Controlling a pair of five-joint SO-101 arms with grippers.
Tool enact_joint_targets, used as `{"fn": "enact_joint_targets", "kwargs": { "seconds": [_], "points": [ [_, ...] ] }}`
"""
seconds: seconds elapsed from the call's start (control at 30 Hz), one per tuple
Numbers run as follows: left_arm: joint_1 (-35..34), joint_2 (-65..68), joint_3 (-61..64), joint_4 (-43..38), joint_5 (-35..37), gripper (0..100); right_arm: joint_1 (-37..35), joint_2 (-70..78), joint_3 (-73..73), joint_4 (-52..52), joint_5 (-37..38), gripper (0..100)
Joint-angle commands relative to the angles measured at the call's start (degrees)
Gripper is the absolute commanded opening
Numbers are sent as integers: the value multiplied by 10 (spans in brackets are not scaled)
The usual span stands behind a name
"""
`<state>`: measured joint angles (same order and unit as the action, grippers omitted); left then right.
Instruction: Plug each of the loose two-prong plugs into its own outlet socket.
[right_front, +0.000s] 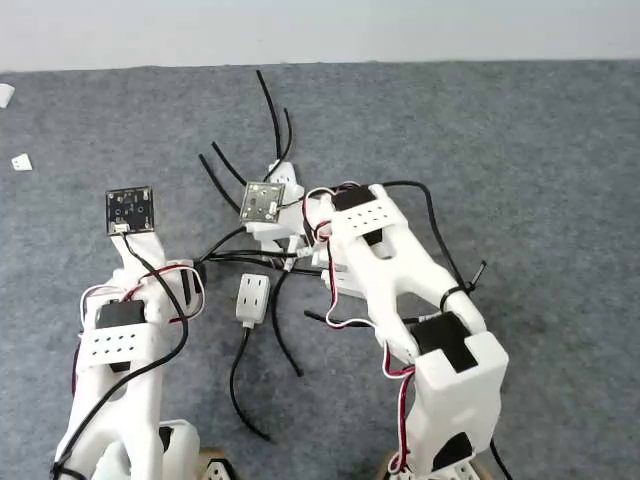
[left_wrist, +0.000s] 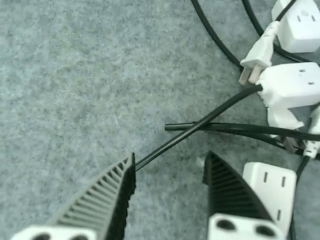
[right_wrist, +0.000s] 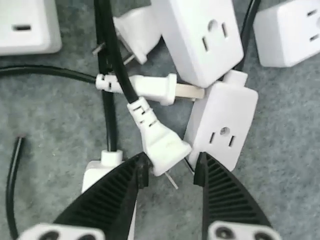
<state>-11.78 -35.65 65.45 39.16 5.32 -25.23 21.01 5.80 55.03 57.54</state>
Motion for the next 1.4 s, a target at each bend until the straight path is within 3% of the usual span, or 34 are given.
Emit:
{"fn": "enact_joint_targets", "kwargs": {
  "seconds": [0.0, 0.1, 0.4, 0.57, 0.7, 0.8, 1.0, 1.13, 1.27, 1.37],
  "points": [
    [0, -11, -9, -17, 5, 207, 6, 15, -23, -36, -29, 111],
    [0, -11, -9, -17, 5, 207, 5, 16, -23, -41, -49, 2],
    [0, -11, -9, -18, 5, 207, 31, 8, -12, -37, -55, 9],
    [0, -11, -8, -18, 5, 207, 38, -51, -11, -5, -120, 9],
    [0, -11, -5, -18, 5, 207, 24, -55, -14, -6, -125, 12],
    [0, -11, -4, -18, 5, 207, 0, -44, -15, -5, -102, 37],
    [1, -12, 7, -45, 5, 208, -32, -28, -16, -5, -40, 187],
    [1, -12, 7, -46, 5, 208, -33, -19, -40, 15, -22, 167],
    [13, -12, 8, -46, 3, 208, -16, -44, -74, 127, 34, 148],
    [14, -12, 8, -46, 3, 208, -2, -74, -77, 155, 48, 147]
  ]
}}
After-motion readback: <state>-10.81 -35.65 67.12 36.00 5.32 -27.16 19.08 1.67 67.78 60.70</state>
